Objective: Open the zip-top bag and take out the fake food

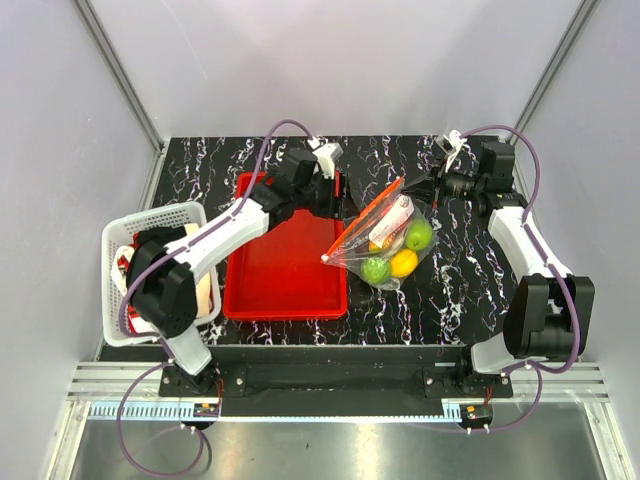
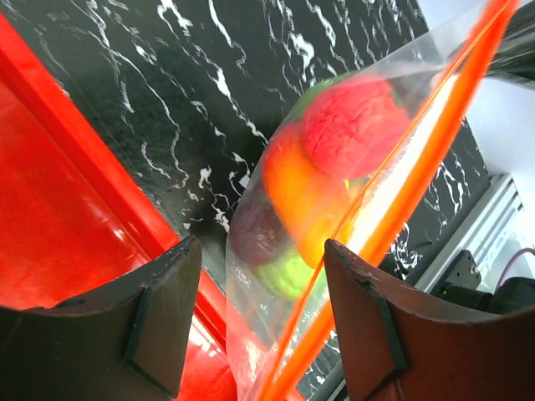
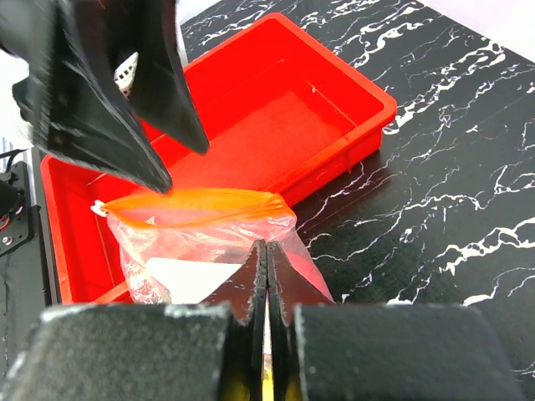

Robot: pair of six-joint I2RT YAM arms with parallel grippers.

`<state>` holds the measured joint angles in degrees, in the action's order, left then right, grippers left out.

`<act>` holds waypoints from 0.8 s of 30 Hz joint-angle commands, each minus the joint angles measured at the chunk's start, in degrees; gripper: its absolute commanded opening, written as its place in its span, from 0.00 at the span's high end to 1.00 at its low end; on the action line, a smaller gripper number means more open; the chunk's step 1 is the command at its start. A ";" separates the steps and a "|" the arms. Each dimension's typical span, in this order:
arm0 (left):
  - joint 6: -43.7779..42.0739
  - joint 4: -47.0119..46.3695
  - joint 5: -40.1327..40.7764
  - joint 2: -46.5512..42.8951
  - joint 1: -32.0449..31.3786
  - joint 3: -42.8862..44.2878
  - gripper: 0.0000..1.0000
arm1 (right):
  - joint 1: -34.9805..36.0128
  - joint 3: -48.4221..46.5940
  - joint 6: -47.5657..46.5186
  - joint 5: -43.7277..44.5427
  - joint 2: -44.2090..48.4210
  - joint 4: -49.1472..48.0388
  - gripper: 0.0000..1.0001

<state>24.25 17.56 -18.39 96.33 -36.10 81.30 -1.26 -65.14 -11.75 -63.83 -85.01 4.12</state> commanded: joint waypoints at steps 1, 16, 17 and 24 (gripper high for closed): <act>1.32 -4.98 -6.20 3.06 -0.20 1.76 0.40 | -0.15 -0.77 0.76 0.73 1.60 -1.04 1.00; 4.23 -4.73 -8.87 4.04 -0.99 2.38 0.55 | 0.91 -0.86 5.51 6.79 4.15 1.68 1.00; 4.05 -4.73 -8.07 3.34 -0.99 2.11 0.50 | 0.91 -1.12 5.42 6.79 4.07 2.03 1.00; 1.86 -2.97 -4.11 -0.97 0.41 2.46 0.37 | 0.91 -1.39 4.98 5.12 3.45 2.38 1.00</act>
<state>27.86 15.62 -24.97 100.55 -36.71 82.24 -0.75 -65.14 -7.01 -58.26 -83.15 6.48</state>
